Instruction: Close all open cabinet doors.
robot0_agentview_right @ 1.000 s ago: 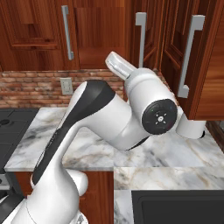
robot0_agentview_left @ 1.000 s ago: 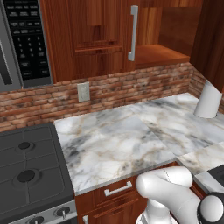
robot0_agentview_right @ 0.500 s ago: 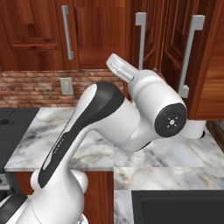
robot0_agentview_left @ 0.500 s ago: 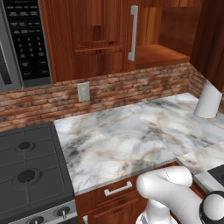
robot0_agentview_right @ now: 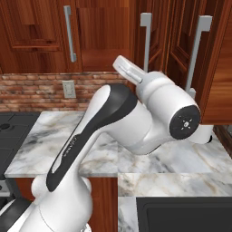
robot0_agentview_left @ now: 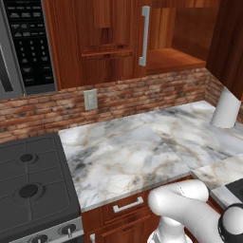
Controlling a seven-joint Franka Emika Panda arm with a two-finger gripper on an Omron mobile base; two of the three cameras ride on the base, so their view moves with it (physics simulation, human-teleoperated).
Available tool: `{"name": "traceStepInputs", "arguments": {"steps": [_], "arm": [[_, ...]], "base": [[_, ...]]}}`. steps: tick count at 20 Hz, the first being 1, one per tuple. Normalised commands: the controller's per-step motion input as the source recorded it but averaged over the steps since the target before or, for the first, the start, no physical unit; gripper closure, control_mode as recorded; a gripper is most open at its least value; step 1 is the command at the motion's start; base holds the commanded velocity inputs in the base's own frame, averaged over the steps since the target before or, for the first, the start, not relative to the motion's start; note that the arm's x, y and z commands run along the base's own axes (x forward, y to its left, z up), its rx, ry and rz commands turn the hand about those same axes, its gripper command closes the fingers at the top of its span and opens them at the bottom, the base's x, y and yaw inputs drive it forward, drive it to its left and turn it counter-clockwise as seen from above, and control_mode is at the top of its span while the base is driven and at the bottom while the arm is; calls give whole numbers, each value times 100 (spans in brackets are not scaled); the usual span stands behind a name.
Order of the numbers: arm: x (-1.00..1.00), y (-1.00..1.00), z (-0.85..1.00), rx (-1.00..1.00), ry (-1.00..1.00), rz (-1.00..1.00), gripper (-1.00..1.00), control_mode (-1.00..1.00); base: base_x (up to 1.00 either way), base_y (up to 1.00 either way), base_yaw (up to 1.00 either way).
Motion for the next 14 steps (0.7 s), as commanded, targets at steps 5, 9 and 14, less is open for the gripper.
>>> {"name": "traceStepInputs", "arguments": {"steps": [5,9,14], "arm": [[7,0,0,0,0,0,-100,-100],[13,-7,-1,0,0,0,-100,-100],[21,-11,-9,0,0,0,-100,-100]], "base": [[0,0,0],[0,0,0],[0,0,0]]}}
